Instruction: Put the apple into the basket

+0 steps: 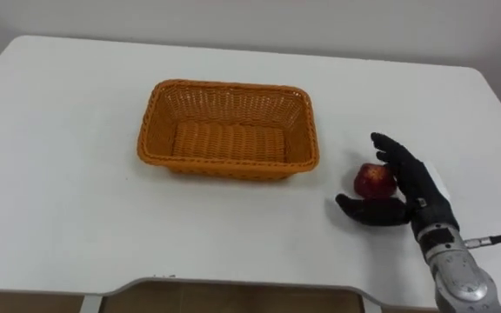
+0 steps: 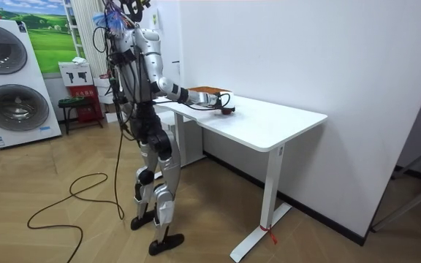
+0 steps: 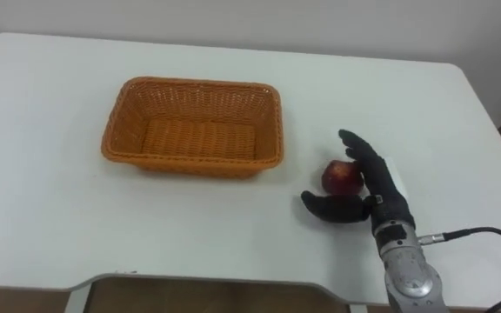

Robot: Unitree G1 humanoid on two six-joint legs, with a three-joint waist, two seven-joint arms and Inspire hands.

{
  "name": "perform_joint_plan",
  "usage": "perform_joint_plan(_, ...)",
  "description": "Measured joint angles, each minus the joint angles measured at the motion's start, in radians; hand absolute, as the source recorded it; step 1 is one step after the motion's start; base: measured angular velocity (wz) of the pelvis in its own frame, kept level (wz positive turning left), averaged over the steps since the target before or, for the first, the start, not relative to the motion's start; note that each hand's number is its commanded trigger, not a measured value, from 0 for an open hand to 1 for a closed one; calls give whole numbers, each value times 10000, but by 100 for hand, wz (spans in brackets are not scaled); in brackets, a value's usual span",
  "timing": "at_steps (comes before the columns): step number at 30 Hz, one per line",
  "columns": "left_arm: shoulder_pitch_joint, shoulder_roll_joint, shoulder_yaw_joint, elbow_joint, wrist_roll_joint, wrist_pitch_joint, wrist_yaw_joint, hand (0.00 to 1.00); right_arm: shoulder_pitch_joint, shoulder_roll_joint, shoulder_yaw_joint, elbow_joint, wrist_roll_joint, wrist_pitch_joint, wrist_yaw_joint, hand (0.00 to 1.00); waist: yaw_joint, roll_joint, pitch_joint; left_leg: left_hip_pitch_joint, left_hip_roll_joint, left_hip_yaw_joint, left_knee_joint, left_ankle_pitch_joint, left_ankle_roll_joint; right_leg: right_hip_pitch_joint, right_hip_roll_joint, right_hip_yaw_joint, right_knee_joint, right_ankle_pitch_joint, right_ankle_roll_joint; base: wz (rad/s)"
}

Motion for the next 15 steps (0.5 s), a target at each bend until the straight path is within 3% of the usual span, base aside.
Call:
perform_joint_plan(10,41,4,14,-30,-26,33,-10,0,-116,-2,-161,365,-2,71,280,100,-60,1,10,70,-1,-155,-6,0,0,148,-8,-168,-17,-1,1,5)
perform_joint_plan(15,95,1,97,-29,-26,33,70,0,-122,43,-191,668,-20,17,262,100,-74,-30,-23,99,-2,-158,13,0,0,196,-8,-169,-19,-1,1,0)
